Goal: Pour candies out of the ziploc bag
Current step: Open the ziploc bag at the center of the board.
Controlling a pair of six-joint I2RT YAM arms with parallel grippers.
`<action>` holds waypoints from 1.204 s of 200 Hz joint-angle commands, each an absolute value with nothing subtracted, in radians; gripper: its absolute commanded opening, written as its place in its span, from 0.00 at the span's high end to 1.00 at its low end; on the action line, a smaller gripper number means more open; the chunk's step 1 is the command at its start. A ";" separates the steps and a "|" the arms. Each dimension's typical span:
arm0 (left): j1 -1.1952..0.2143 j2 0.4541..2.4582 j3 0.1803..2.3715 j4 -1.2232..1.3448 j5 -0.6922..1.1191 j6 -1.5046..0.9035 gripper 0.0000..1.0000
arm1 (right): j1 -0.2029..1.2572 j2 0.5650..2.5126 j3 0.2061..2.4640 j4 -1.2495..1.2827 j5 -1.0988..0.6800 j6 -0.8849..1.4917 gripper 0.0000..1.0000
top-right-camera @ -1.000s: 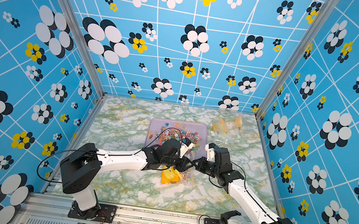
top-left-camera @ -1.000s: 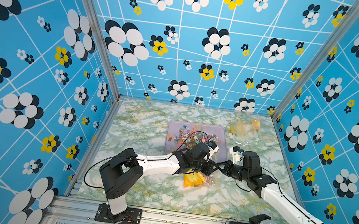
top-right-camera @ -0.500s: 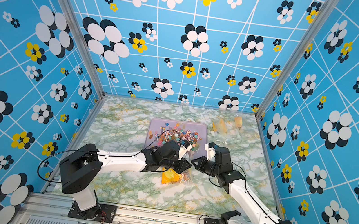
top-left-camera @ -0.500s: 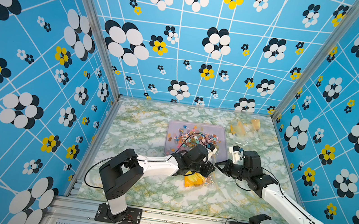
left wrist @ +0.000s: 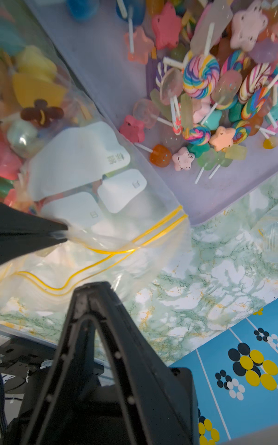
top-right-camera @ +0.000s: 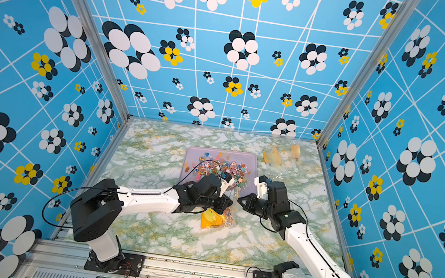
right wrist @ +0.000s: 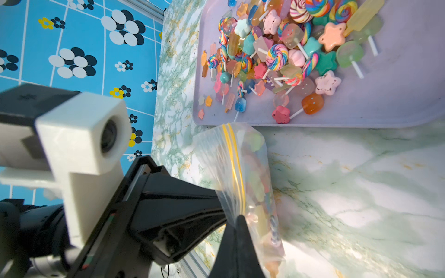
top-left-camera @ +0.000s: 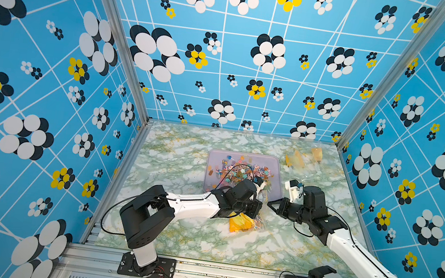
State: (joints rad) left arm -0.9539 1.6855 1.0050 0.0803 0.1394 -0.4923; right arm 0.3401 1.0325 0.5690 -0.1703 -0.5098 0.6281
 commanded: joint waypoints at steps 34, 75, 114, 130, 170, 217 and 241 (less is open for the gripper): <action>-0.903 1.544 0.986 -0.083 -0.078 -0.427 1.00 | 0.344 1.008 0.654 -0.310 -0.406 0.486 1.00; -0.900 1.470 1.011 -0.132 -0.136 -0.376 1.00 | 0.344 1.031 0.655 -0.341 -0.372 0.458 1.00; -0.900 1.403 0.980 -0.073 -0.078 -0.365 1.00 | 0.344 1.052 0.656 -0.358 -0.334 0.455 1.00; -0.899 1.376 0.955 -0.015 -0.017 -0.361 1.00 | 0.344 1.054 0.659 -0.360 -0.328 0.454 0.98; -0.899 1.371 0.931 0.061 0.088 -0.376 0.88 | 0.344 1.048 0.675 -0.383 -0.310 0.455 0.82; -0.875 1.330 0.890 0.094 0.069 -0.400 0.58 | 0.342 1.007 0.706 -0.465 -0.202 0.432 0.58; -0.846 1.317 0.866 0.089 0.071 -0.420 0.50 | 0.341 1.011 0.729 -0.493 -0.193 0.424 0.54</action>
State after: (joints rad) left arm -0.8742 1.3476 0.8970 0.0631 0.0681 -0.3996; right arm 0.3447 1.0225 0.6834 -0.4305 -0.2436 0.4431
